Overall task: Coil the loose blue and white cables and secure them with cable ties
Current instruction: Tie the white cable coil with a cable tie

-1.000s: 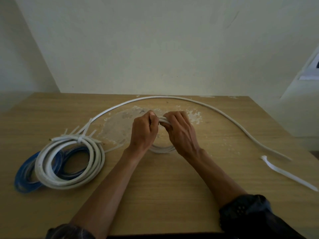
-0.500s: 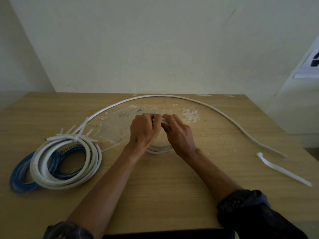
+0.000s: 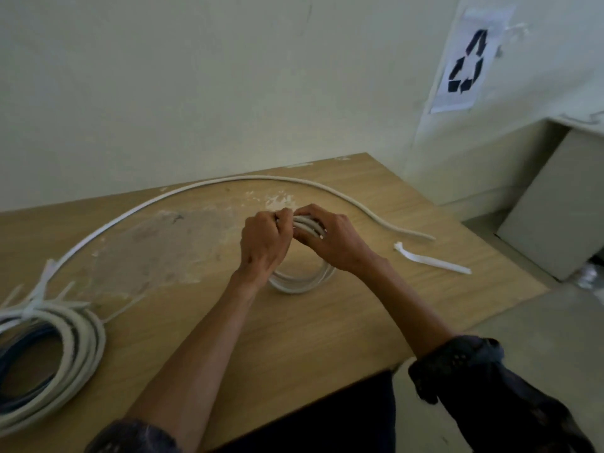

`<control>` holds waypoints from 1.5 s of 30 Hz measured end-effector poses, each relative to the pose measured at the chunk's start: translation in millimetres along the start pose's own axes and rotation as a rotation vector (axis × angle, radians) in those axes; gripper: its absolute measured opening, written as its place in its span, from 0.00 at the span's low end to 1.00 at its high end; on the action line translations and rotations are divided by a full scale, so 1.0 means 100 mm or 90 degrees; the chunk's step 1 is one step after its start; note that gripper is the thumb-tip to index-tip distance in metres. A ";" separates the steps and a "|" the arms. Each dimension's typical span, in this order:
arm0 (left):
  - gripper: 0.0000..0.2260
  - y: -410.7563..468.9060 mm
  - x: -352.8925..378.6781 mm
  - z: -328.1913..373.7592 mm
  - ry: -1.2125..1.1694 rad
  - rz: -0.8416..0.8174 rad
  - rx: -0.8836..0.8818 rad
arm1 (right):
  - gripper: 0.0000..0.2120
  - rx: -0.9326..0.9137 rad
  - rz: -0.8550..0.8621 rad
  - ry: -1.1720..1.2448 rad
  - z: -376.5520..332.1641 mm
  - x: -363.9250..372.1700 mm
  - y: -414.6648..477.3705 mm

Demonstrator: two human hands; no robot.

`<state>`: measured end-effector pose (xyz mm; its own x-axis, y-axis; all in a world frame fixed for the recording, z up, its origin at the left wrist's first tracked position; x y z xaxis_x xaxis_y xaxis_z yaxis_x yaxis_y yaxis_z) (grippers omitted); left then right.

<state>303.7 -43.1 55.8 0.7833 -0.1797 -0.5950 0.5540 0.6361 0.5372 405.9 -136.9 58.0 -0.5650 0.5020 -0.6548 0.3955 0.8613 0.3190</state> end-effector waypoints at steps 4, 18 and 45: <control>0.24 0.02 0.20 0.15 -0.001 -0.016 -0.010 | 0.18 0.164 -0.035 -0.016 0.44 -0.48 -0.11; 0.20 -0.09 0.06 -0.27 -0.104 0.017 -0.100 | 0.08 0.442 0.070 -0.250 1.31 -0.98 -0.29; 0.22 -0.19 -0.62 -0.85 -0.089 0.234 -0.222 | 0.08 -0.010 0.053 0.331 -0.53 0.48 0.16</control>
<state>220.1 19.6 31.5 0.9518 0.0185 -0.3061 0.1277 0.8836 0.4505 346.9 -95.4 67.8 -0.8183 0.5381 -0.2022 0.4456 0.8160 0.3681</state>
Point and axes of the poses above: each hand's wrist, its own y-axis towards the middle knuckle, its own x-axis out of the palm, z = x × y, the point moved 8 cm from there along y, towards the middle knuckle, and after that the axes turned 11 degrees about x, right-handed, at the moved point
